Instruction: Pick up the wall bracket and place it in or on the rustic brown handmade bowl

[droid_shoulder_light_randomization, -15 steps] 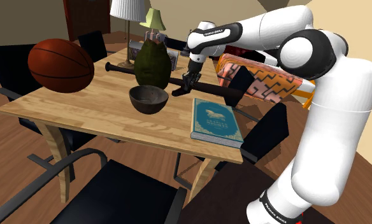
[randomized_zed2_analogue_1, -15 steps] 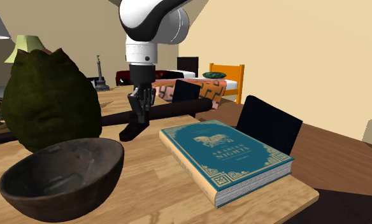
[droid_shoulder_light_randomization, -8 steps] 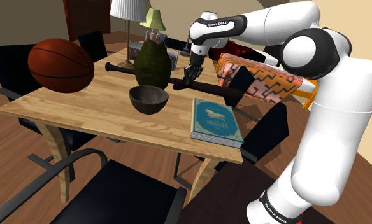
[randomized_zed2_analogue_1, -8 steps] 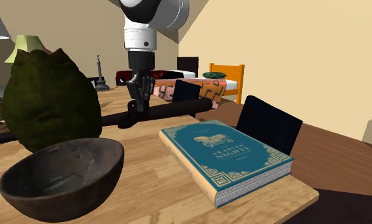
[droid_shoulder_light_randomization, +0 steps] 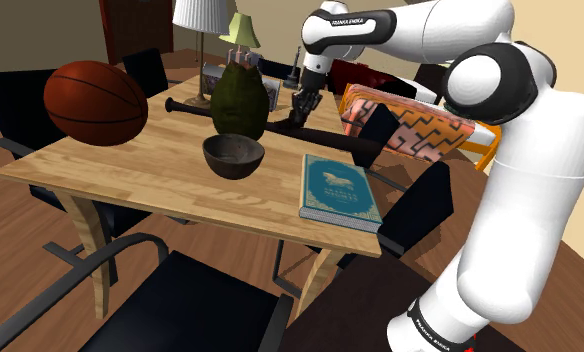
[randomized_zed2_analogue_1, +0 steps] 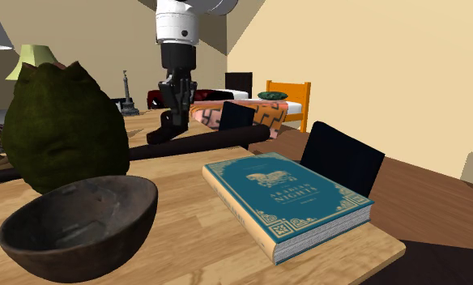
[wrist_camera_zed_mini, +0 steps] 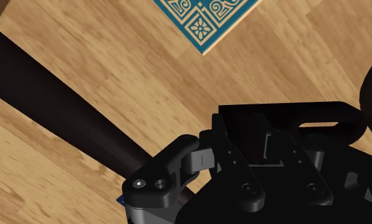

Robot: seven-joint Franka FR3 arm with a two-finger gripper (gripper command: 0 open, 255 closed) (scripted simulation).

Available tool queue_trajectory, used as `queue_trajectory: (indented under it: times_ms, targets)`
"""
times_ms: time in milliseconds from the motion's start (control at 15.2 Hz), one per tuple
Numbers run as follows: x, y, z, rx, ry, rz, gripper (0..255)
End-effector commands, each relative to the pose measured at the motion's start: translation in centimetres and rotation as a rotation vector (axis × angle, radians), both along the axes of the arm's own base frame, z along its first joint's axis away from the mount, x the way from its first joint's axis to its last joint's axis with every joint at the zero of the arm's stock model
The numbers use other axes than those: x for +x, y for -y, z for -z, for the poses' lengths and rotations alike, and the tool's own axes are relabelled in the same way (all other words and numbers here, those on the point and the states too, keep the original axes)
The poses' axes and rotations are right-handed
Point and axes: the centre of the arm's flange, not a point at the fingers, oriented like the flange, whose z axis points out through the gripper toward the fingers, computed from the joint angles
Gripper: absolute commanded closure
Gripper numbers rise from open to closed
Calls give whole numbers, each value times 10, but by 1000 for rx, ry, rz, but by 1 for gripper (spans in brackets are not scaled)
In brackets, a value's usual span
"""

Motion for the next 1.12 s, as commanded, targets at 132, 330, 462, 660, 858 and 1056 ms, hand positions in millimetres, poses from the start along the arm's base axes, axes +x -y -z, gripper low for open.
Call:
queue_trajectory:
  times_ms: [132, 330, 462, 660, 858, 1056]
  targets:
    - [0, 1, -21, 0, 0, 0, 255]
    - [0, 1, -33, 0, 0, 0, 255]
    - [0, -25, -34, 0, 0, 0, 255]
    - [0, -65, -36, 0, 0, 0, 255]
    - [0, -105, -37, 0, 0, 0, 255]
    - [0, -144, -39, 0, 0, 0, 255]
